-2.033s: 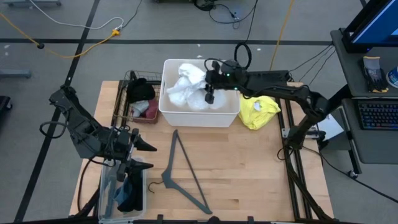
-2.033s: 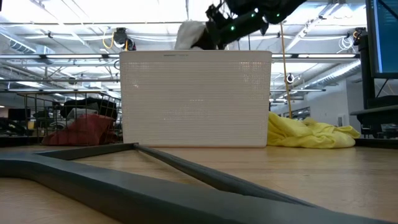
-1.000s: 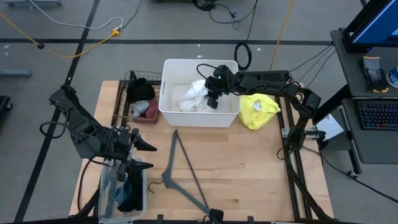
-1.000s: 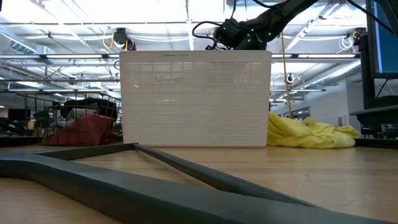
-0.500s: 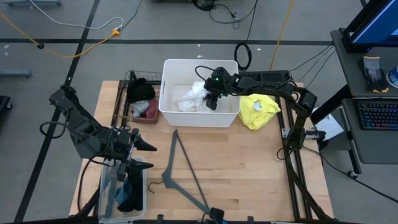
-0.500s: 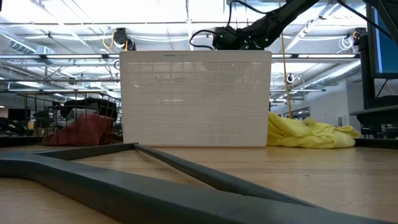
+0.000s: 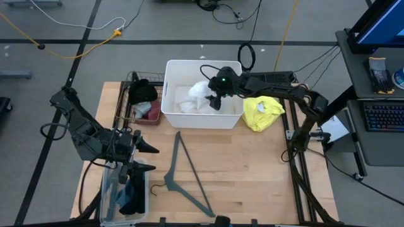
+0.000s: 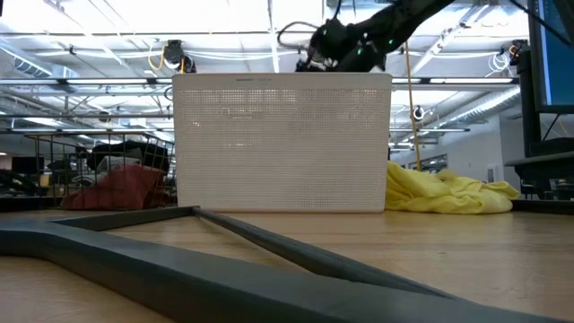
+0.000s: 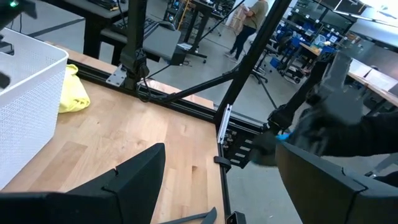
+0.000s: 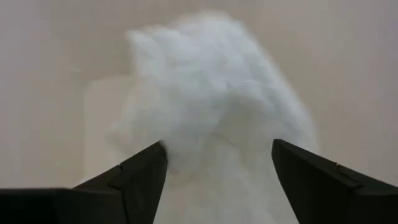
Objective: Pick & Place Cloths
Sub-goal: Put the white shirt into the white bin, then put the yellow shirt into the white bin
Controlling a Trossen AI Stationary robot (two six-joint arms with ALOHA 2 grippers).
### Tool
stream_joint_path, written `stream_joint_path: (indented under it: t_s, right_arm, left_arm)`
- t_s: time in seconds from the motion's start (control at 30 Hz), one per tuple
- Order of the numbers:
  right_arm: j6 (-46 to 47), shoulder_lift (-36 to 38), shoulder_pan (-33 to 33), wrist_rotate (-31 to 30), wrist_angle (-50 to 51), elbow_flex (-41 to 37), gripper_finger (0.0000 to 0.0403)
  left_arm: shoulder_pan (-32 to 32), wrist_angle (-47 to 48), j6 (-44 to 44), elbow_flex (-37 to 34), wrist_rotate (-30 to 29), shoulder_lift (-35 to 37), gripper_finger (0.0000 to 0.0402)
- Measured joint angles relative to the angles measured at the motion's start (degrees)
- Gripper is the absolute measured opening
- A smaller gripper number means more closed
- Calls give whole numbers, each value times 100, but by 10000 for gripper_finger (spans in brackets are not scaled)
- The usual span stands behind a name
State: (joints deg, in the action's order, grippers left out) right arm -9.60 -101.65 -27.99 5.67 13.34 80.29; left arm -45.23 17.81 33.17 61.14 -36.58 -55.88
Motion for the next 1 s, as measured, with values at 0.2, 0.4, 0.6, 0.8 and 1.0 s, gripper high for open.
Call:
stream_joint_path:
  t_s: [0.2, 0.4, 0.6, 0.8, 1.0]
  right_arm:
    - [-333, 843, 254, -141, 37, -2, 294]
    - [-903, 2007, 788, -949, 229, -2, 290]
    - [-1081, 3071, 1386, -1944, 854, 2, 292]
    - [-481, 3750, 1834, -2927, 2323, 0, 299]
    - [708, 3920, 2064, -3010, 3974, 0, 299]
  left_arm:
    - [0, 9, -14, 0, -2, 0, 310]
    - [0, 12, -48, 0, -3, 0, 310]
    - [0, 14, -49, 0, -4, 0, 310]
    - [0, 8, -313, 0, -7, 0, 310]
    - [0, 6, -439, 0, -16, 0, 310]
